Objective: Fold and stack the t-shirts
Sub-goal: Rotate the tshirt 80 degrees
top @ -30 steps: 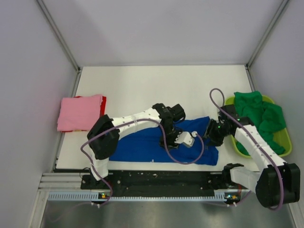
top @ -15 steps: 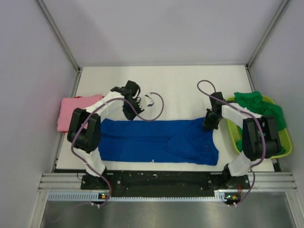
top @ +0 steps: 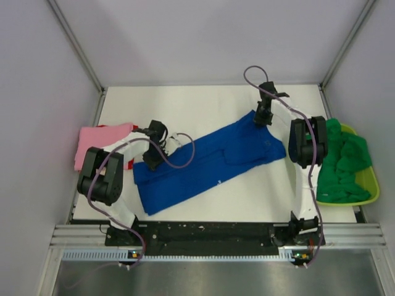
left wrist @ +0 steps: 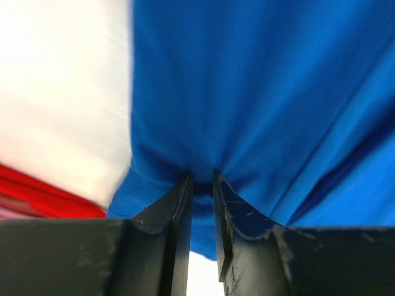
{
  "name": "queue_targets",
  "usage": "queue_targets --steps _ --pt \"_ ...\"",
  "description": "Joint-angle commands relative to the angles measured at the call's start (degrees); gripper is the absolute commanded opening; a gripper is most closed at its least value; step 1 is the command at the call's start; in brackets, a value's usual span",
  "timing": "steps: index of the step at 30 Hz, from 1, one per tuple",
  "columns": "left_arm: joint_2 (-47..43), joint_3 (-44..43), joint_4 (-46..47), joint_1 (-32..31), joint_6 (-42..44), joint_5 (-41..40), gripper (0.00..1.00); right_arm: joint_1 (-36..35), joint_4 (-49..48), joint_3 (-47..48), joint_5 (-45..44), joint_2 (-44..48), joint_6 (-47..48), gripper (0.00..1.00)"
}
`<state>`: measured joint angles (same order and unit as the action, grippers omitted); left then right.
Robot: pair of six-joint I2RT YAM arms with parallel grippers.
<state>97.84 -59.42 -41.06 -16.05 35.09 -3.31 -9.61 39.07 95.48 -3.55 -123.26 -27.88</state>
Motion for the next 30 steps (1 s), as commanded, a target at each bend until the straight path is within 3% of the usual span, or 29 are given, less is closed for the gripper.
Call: queue_targets --steps 1,4,8,15,21,25,30 --pt "-5.9 1.4 -12.5 0.6 -1.2 14.4 0.26 0.5 2.6 16.1 -7.6 -7.8 4.7 0.00" --pt "-10.8 1.0 -17.1 0.8 -0.5 18.2 0.28 0.3 2.6 19.3 -5.6 -5.0 8.4 0.00" --pt "-14.6 -1.8 -17.2 1.4 -1.3 14.0 0.31 -0.6 2.6 13.8 -3.5 3.0 12.1 0.00" --pt "-4.6 -3.8 -6.6 2.3 -4.1 1.3 0.28 -0.9 1.5 -10.5 -2.4 16.2 7.1 0.00" --pt "1.0 -0.9 -1.3 3.2 -3.8 -5.8 0.27 -0.9 -0.6 -20.2 -1.4 15.4 6.6 0.00" --pt "0.4 3.9 -1.2 3.1 -3.2 -4.4 0.28 -0.9 -0.1 -15.5 -2.8 8.1 7.4 0.00" --pt "-5.5 12.5 -4.8 2.2 -1.9 3.0 0.29 0.3 6.7 8.1 -3.2 -7.4 9.2 0.00"
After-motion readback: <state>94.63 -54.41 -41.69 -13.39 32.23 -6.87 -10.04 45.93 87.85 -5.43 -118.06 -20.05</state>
